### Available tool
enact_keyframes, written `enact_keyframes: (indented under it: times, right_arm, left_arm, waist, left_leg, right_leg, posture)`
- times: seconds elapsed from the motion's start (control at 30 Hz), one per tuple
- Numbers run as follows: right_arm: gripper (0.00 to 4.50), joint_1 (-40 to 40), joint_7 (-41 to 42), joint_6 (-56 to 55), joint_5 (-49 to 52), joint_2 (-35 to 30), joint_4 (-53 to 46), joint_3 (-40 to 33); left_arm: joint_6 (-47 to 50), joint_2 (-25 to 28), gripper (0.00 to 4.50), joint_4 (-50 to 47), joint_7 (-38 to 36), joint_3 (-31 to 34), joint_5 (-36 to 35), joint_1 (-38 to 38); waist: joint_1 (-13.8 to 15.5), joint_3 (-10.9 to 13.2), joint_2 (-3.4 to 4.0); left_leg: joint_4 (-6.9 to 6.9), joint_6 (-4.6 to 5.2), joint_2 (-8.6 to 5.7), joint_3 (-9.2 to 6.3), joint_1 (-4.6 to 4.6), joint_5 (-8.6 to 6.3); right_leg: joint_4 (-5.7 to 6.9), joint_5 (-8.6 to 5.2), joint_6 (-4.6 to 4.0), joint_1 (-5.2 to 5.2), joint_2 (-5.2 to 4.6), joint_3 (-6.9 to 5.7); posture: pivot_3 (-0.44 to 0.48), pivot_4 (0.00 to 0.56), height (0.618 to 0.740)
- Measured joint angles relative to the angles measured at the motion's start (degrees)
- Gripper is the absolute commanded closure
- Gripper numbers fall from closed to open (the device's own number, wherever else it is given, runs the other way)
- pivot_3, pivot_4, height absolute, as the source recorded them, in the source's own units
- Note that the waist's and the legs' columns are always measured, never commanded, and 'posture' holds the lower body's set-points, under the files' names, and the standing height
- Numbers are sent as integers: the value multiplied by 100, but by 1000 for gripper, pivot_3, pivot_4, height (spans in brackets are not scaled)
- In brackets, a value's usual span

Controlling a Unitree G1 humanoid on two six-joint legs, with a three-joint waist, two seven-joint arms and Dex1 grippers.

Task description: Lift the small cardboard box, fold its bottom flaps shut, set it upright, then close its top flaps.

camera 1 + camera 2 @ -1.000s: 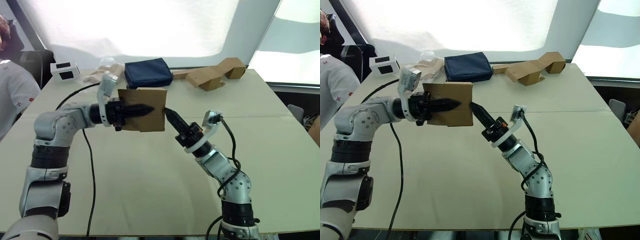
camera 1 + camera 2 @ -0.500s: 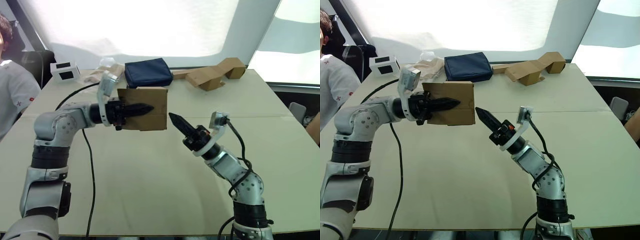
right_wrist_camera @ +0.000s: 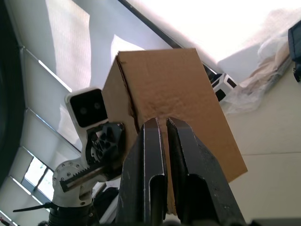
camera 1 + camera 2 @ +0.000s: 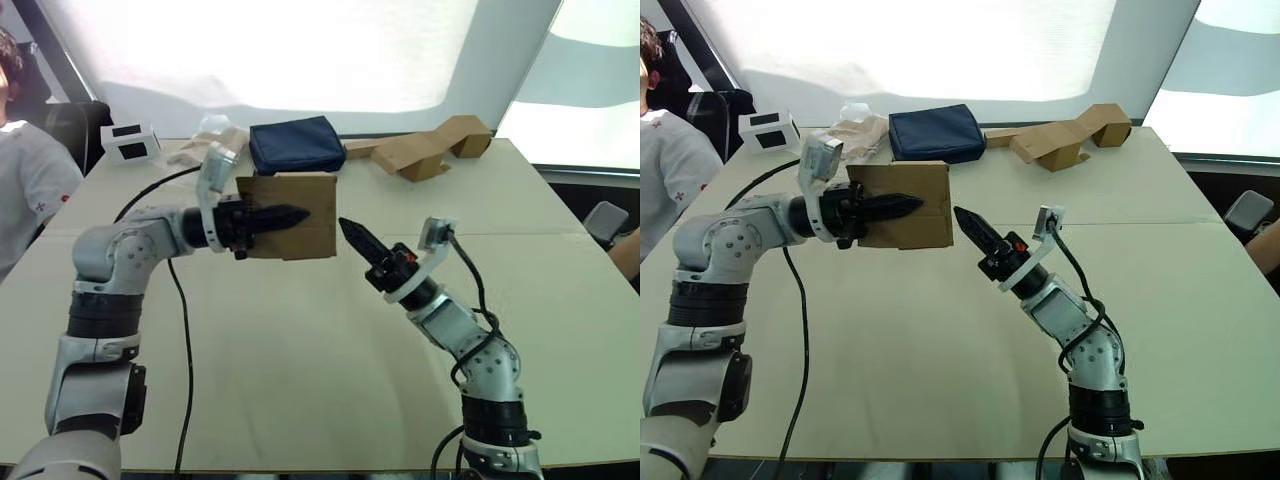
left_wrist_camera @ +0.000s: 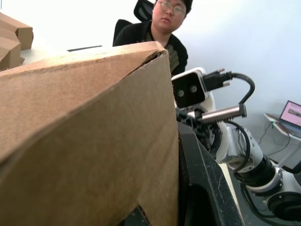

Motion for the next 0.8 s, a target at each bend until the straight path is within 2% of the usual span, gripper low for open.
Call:
enact_keyframes:
  times: [0.33, 0.47, 0.53, 0.6, 0.7, 0.8]
  right_arm:
    - [4285, 0, 177, -89, -617, -26, 1, 248]
    - [4285, 57, 169, -155, -911, -114, -9, 250]
    - [4285, 184, 177, -109, -932, -319, -59, 195]
    - [4285, 352, 200, -51, -968, -662, -184, 107]
    - [4285, 561, 267, 10, -1092, -1316, -297, -177]
    - [4285, 703, 447, 99, -1482, -2139, -541, -174]
  left_arm:
    - [-80, 7, 4500, -4, -48, -34, 129, 157]
    - [-263, 21, 4500, -65, 82, -213, 419, 162]
    - [-332, 67, 4500, -103, 277, -384, 685, 106]
    - [-248, 391, 4500, -100, 187, -785, 952, -83]
    - [-480, 894, 4500, -48, -278, -1454, 1535, -454]
    - [-1147, 1130, 4500, 253, -774, -2240, 2365, -881]
  waist:
    - [1, 0, 0]
    - [5, 0, 0]
    - [31, 0, 0]
    - [30, 1, -2]
    - [24, 1, -1]
    - [34, 3, 2]
  left_leg:
    - [0, 0, 0, 0, 0, 0]
    - [0, 0, 0, 0, 0, 0]
    - [0, 0, -3, -2, -2, 0]
    - [0, 0, -6, -1, -5, 0]
    - [-1, 0, -9, 4, -1, 0]
    - [-1, 0, -18, 4, 0, 0]
  right_leg:
    - [0, 0, 0, 0, 0, 0]
    - [0, 0, 0, 0, 0, 0]
    - [-1, 0, 0, 1, -4, 0]
    - [-6, 0, 0, 1, -4, 0]
    - [-8, 0, 0, 2, -2, 0]
    - [-7, -1, -2, 3, 8, 0]
  posture:
    - [0, 150, 740]
    - [0, 150, 740]
    - [0, 150, 740]
    - [0, 150, 740]
    - [0, 150, 740]
    - [0, 150, 740]
